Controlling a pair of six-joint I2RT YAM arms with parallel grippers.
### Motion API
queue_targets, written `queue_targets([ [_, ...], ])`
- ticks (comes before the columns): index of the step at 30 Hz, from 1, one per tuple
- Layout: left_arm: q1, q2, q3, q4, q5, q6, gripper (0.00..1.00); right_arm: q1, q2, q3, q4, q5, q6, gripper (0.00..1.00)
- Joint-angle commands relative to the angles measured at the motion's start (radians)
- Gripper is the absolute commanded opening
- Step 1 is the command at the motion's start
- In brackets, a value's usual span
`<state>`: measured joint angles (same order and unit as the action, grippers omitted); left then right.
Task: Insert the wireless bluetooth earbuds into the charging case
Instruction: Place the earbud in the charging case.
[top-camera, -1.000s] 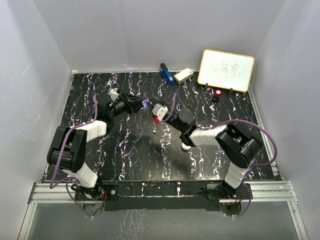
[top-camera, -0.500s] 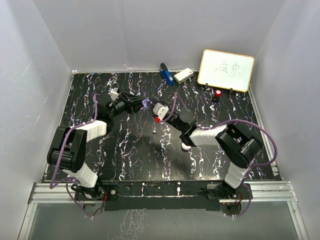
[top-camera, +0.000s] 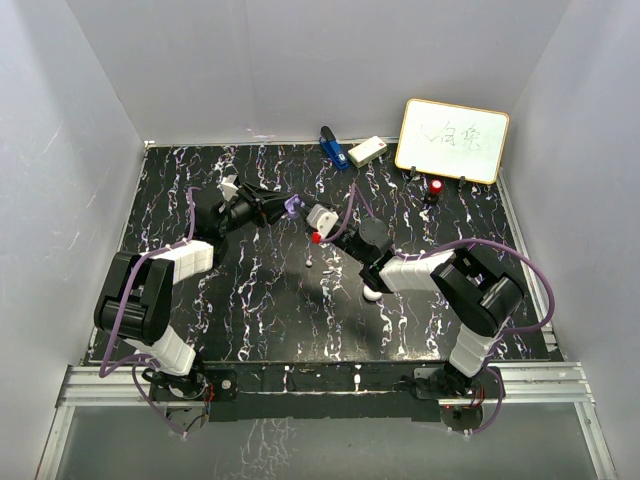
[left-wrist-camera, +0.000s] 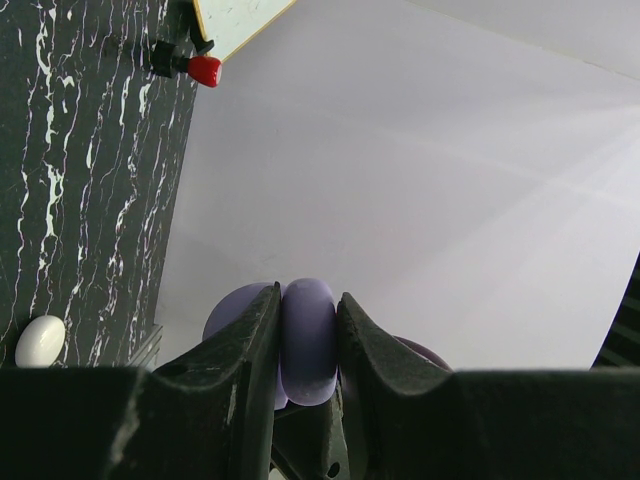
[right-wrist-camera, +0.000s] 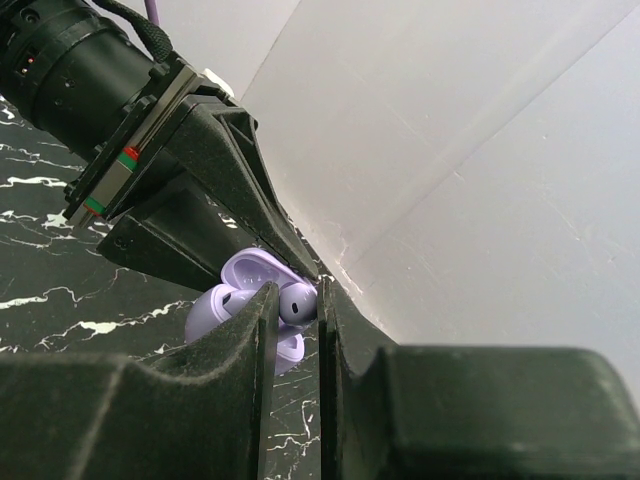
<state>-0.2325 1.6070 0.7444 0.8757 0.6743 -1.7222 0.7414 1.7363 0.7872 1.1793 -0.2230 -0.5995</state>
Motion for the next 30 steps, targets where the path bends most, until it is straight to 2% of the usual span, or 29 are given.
queue_targets([
  [1, -0.003, -0.019, 0.043, 0.022, 0.004, -0.019, 0.0, 0.006, -0.036, -0.014, 0.06, 0.013, 0.018, 0.06],
  [30, -0.003, -0.017, 0.045, 0.023, -0.004, -0.019, 0.0, 0.005, -0.053, -0.017, 0.065, 0.024, 0.069, 0.16],
])
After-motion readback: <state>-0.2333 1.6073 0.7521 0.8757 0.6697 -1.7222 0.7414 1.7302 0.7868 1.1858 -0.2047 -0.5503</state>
